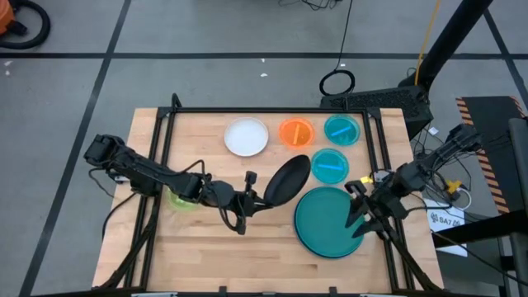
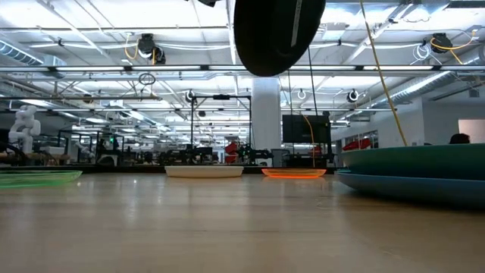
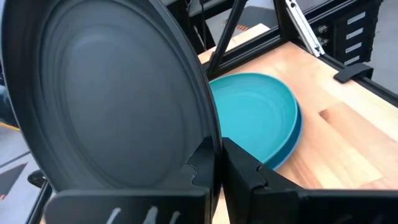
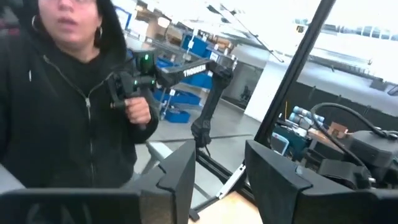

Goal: Stack plastic plates
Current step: Stack the black plate on top of the green plate

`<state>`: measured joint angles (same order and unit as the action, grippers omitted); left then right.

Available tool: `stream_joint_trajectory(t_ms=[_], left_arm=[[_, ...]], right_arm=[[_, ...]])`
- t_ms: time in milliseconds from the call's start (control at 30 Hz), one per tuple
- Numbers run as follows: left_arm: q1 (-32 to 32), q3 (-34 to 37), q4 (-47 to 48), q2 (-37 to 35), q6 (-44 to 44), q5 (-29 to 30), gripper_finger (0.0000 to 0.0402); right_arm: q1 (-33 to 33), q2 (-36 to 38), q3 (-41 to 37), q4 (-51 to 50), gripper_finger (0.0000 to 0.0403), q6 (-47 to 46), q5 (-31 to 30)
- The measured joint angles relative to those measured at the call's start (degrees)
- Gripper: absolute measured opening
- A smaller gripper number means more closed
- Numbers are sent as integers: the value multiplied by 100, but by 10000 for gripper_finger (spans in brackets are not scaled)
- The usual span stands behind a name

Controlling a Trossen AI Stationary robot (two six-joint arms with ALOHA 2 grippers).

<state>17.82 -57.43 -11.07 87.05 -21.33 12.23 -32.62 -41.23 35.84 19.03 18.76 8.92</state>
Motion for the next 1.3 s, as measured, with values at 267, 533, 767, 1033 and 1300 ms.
stream_joint_trajectory(t_ms=[267,533,767,1033,1300], left_arm=[[-20,-18,44,0,-1,-21,16],[-45,-1173,1422,730,30,-26,16],[-36,-2065,2607,1366,43,7,16],[86,-2094,2596,1705,194,2,16],[129,-2088,2161,2156,366,-87,16]], right_arm=[[2,-6,-1,-62,132,276,-762],[-2,-341,-2,79,132,-31,-733],[-205,-584,-3,292,132,-260,-394],[-743,-851,-3,747,132,37,31],[-1147,-1066,-3,962,132,136,18]])
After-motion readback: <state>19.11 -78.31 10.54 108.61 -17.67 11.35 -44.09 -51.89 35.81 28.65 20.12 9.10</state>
